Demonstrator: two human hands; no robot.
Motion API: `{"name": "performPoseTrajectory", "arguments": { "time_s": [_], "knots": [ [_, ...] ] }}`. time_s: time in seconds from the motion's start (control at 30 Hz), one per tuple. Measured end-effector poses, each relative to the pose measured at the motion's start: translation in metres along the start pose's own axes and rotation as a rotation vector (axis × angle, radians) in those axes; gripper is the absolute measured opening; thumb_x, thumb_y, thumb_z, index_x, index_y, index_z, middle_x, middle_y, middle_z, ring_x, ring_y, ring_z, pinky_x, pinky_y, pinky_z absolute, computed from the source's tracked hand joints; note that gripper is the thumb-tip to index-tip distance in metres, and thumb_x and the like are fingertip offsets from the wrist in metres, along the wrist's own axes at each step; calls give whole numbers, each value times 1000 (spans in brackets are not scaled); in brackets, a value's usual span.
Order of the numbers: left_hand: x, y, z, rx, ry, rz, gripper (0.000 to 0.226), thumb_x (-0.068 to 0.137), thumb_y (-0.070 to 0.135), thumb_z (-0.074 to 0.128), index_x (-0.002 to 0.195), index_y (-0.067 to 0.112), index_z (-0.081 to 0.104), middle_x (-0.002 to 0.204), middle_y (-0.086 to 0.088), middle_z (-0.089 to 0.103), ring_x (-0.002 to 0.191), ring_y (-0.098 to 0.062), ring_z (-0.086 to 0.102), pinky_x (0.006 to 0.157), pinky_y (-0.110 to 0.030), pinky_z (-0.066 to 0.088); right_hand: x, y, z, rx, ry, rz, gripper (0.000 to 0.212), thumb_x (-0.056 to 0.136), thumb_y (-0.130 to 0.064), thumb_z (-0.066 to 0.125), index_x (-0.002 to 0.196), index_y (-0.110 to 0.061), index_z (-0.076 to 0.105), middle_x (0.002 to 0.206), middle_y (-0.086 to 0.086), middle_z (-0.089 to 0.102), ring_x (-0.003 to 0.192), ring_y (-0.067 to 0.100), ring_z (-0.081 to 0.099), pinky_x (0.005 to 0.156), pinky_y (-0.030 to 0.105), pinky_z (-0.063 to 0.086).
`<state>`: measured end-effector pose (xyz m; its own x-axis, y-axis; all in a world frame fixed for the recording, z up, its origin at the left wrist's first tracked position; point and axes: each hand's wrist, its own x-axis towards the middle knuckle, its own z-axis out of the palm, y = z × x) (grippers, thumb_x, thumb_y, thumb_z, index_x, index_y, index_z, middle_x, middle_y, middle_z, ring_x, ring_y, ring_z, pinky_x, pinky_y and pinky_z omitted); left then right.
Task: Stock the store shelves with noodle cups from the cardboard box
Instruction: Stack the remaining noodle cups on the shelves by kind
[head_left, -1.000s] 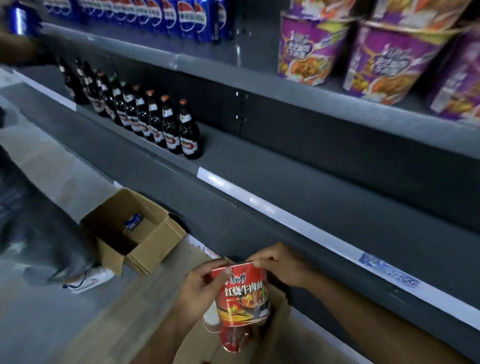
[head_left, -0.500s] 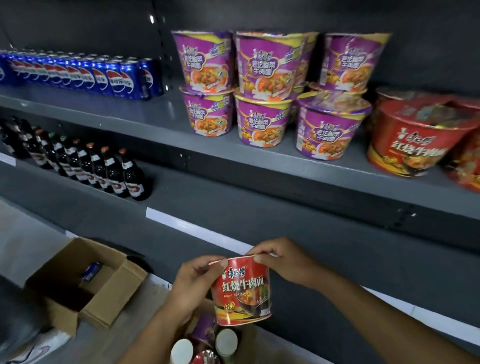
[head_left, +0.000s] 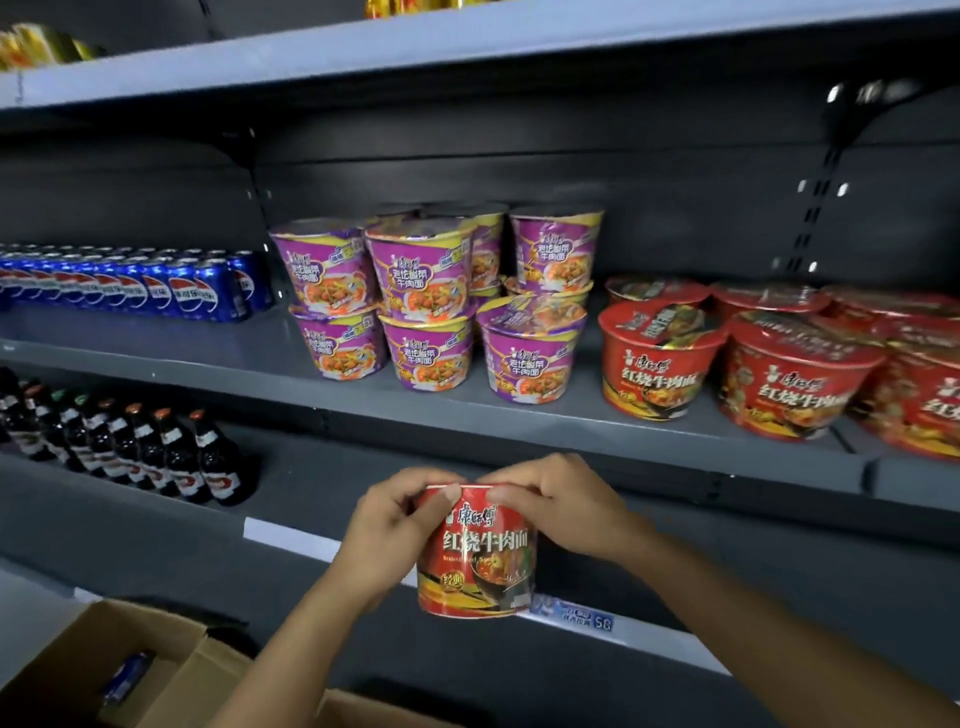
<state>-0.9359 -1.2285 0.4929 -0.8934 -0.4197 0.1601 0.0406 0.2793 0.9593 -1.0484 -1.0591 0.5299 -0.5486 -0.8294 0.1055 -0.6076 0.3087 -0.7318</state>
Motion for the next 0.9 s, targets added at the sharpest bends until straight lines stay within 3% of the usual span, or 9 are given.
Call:
{"name": "performPoseTrajectory", "arguments": {
  "time_s": [0.13, 0.27, 0.43, 0.6, 0.8, 0.9],
  "knots": [
    [10, 38, 6, 37, 23, 114, 10, 90, 24, 63, 93, 27, 73, 99, 1, 69, 91, -15, 68, 73, -32, 55, -7, -18, -34, 15, 82, -13, 24, 93, -32, 57, 113, -30, 69, 103, -7, 72, 89, 0, 66, 79, 20, 55],
    [15, 78, 13, 45, 15, 206, 15, 79, 45, 66, 89, 36, 72, 100, 3, 70, 93, -14, 68, 75, -32, 56, -15, -34, -64, -9, 175, -93, 23, 91, -32, 60, 112, -29, 70, 101, -8, 73, 89, -1, 66, 78, 22, 55],
    [19, 118, 26, 44, -9, 320, 8, 85, 37, 65, 91, 34, 71, 101, 1, 69, 93, -14, 67, 76, -38, 57, -27, -47, -97, -8, 273, -172, 23, 89, -31, 63, 109, -27, 72, 99, -10, 73, 89, -1, 67, 82, 30, 56],
    [30, 145, 38, 93, -10, 433, 33, 74, 55, 61, 96, 33, 70, 105, 2, 66, 98, -13, 65, 79, -39, 57, -43, -59, -130, -27, 335, -203, 23, 89, -29, 63, 111, -26, 71, 104, -8, 72, 93, 0, 66, 81, 26, 56],
    [54, 173, 56, 128, -70, 525, 15, 83, 50, 59, 95, 44, 66, 109, 6, 63, 101, -9, 63, 80, -38, 58, -51, -64, -162, -99, 447, -198, 23, 89, -31, 62, 111, -29, 71, 103, -9, 73, 91, -3, 66, 79, 18, 55],
    [73, 181, 66, 146, -93, 569, 26, 79, 57, 59, 99, 41, 64, 110, 6, 63, 102, -11, 62, 79, -38, 58, -49, -62, -176, -134, 515, -176, 22, 89, -31, 63, 109, -29, 71, 100, -9, 73, 84, -6, 65, 78, 13, 52]
  ]
}}
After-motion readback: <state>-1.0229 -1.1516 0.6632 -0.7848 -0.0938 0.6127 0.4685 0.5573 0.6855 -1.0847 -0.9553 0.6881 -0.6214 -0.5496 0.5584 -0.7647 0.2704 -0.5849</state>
